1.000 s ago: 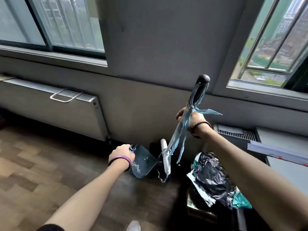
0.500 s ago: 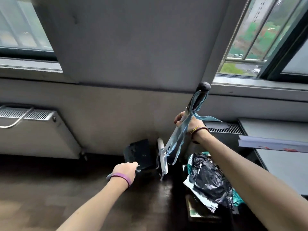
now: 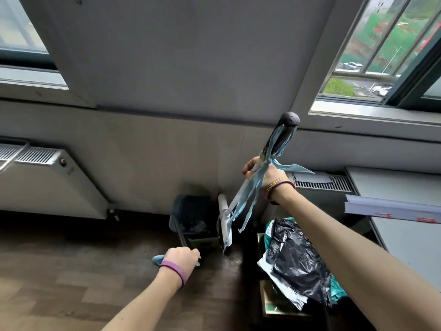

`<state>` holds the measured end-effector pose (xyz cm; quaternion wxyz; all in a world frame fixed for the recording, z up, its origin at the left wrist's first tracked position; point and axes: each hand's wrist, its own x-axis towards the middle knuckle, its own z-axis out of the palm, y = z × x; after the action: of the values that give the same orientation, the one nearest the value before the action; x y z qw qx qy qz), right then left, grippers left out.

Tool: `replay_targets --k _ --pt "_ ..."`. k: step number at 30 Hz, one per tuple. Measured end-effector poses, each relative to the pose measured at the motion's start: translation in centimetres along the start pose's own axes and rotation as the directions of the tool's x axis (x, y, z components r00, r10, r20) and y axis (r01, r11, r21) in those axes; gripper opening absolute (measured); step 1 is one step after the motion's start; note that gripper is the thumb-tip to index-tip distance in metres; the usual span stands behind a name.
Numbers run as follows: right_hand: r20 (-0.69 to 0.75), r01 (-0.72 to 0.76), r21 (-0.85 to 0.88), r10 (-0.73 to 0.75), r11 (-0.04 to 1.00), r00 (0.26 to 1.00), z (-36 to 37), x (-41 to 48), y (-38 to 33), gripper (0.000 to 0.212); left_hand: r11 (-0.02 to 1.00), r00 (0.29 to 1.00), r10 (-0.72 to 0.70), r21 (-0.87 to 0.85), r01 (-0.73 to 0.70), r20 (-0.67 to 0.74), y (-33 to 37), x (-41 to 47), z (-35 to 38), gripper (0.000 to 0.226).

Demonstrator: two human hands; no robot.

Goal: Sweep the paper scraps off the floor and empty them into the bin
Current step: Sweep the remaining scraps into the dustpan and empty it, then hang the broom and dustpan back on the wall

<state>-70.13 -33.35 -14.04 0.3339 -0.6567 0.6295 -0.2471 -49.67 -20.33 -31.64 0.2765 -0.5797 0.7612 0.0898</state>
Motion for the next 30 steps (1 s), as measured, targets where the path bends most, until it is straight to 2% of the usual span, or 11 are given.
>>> replay_targets --k 7,11,13,17,19,23,25,27,30 --pt "0.004 -0.005 0.023 0.005 1.0 1.0 0.2 1.0 0.7 0.031 0.978 0.991 0.135 0.155 -0.137 0.023 1.1 1.2 0.9 0.032" --pt "-0.014 -0.04 0.069 0.041 0.997 0.999 0.1 0.7 0.7 0.018 0.945 0.971 0.238 0.226 -0.236 0.014 1.5 1.5 2.4 0.027" --pt "-0.043 -0.039 0.072 0.042 0.997 0.998 -0.2 0.7 0.8 0.021 0.935 0.963 0.268 0.234 -0.266 0.023 1.8 1.3 3.1 0.027" --pt "0.021 -0.02 -0.085 0.022 0.996 1.0 -1.1 0.6 0.4 0.012 0.935 0.963 0.267 0.235 -0.267 0.03 1.9 0.8 4.0 0.028" --pt "-0.035 -0.002 -0.062 0.0 0.998 0.999 -1.2 0.6 0.4 0.01 0.93 0.964 0.262 0.255 -0.264 0.043 1.9 0.5 4.7 0.032" --pt "-0.063 -0.004 -0.054 0.0 0.999 0.998 -1.4 0.2 0.7 0.032 0.907 0.957 0.276 0.304 -0.291 0.093 2.2 0.5 5.5 0.035" --pt "-0.052 -0.016 -0.078 0.012 0.997 0.999 -1.2 0.0 1.1 0.035 0.9 0.948 0.301 0.299 -0.318 0.103 2.5 0.6 5.5 0.033" --pt "-0.035 -0.035 -0.085 0.032 0.996 0.999 -1.1 -0.1 1.2 0.032 0.906 0.947 0.302 0.279 -0.32 0.105 2.6 0.7 5.5 0.033" --pt "0.01 -0.026 -0.096 0.027 0.995 1.0 -0.9 -0.1 1.2 0.016 0.91 0.953 0.292 0.282 -0.303 0.081 2.0 0.3 5.5 0.036"
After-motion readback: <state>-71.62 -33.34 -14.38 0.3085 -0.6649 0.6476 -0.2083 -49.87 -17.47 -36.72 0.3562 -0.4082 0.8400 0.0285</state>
